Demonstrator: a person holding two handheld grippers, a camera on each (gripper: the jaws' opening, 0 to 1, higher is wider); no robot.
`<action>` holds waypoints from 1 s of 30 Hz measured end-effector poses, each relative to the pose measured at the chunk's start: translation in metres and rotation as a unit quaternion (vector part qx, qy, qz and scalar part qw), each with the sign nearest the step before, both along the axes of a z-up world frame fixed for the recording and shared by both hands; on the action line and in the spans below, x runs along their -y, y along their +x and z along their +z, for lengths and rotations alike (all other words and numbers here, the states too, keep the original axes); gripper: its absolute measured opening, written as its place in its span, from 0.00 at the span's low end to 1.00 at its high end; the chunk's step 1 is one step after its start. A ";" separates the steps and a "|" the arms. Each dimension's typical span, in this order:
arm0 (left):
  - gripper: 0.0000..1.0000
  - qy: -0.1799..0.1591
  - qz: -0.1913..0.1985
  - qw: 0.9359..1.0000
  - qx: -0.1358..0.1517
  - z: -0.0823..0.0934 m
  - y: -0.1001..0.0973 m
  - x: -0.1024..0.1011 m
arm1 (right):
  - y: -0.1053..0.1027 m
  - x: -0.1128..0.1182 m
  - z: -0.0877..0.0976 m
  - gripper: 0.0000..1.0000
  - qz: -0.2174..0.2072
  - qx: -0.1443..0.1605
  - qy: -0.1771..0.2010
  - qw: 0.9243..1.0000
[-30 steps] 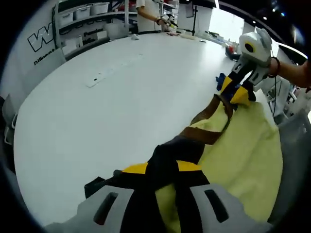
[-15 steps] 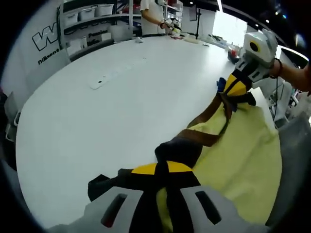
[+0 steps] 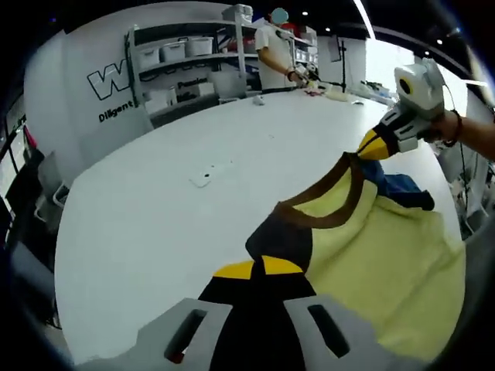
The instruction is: Fold the garment on the visible template until the final outline fits inside the template.
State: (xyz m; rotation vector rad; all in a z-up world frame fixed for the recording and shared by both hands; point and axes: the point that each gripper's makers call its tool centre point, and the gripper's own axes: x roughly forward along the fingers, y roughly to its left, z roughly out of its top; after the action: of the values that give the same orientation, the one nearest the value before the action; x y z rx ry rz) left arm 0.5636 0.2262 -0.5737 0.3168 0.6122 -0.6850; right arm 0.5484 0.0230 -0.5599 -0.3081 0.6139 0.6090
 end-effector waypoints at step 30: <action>0.03 0.059 0.124 0.990 0.012 -0.038 0.057 -0.031 | 0.113 -0.025 -0.054 0.00 0.013 0.022 0.017 1.000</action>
State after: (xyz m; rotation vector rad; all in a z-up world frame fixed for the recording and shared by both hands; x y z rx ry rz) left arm 0.6209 0.2572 -0.6119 0.3521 0.6581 -0.4071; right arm 0.6611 0.0482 -0.6141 -0.2976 0.5581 0.6359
